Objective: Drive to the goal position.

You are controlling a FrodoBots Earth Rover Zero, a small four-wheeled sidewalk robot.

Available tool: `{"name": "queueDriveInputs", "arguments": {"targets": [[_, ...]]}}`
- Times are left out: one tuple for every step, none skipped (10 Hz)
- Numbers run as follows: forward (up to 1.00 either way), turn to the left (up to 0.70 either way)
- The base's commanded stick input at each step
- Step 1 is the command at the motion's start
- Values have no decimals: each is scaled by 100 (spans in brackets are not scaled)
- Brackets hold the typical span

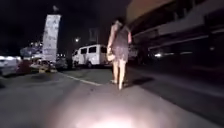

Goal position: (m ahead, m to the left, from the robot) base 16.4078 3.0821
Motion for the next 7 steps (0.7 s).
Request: {"name": "queueDriveInputs", "arguments": {"targets": [[100, 0], [100, 0], [100, 0], [100, 0], [100, 0], [100, 0], [100, 0]]}}
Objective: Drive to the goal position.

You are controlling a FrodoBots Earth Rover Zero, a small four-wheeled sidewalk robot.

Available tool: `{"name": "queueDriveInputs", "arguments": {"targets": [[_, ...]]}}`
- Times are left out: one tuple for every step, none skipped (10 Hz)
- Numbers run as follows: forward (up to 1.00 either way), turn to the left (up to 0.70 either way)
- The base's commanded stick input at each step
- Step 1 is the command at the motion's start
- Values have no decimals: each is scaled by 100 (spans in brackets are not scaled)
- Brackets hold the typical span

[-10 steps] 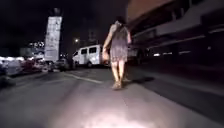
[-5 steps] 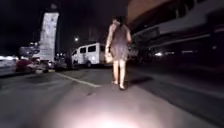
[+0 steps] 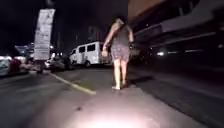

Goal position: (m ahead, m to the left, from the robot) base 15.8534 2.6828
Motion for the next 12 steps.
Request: {"name": "queueDriveInputs", "arguments": {"targets": [[100, 0], [100, 0], [100, 0], [100, 0], [100, 0], [100, 0], [100, -1], [100, -8], [100, -25], [100, -39], [100, -40], [100, -34]]}}
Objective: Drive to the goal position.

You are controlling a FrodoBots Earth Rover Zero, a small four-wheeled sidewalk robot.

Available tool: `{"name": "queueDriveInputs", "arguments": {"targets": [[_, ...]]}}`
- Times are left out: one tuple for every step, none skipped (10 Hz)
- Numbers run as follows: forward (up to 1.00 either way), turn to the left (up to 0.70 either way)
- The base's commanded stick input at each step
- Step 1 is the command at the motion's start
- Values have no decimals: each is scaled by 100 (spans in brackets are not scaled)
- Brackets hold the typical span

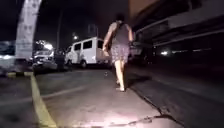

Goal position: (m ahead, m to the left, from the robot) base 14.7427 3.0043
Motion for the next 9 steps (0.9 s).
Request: {"name": "queueDriveInputs", "arguments": {"targets": [[100, -14], [100, 0], [100, 0], [100, 0], [100, 0], [100, 0], [100, 0], [100, 0], [100, 0]]}}
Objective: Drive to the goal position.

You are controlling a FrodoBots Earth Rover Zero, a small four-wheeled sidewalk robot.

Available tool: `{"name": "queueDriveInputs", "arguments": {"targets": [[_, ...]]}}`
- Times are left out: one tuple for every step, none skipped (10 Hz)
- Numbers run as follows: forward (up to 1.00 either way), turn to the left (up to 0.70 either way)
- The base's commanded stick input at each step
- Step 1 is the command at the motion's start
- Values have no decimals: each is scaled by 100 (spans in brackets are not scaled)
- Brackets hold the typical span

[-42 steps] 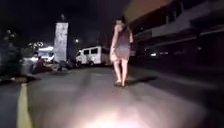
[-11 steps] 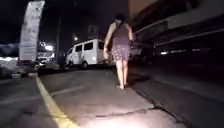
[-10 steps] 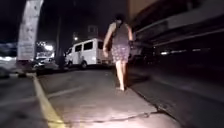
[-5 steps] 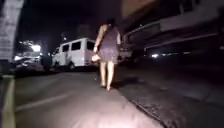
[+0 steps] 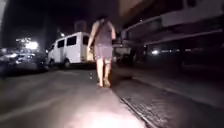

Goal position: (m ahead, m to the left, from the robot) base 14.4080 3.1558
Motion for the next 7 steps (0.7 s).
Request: {"name": "queueDriveInputs", "arguments": {"targets": [[100, 0], [100, 0], [100, 0], [100, 0], [100, 0], [100, 0], [100, 0]]}}
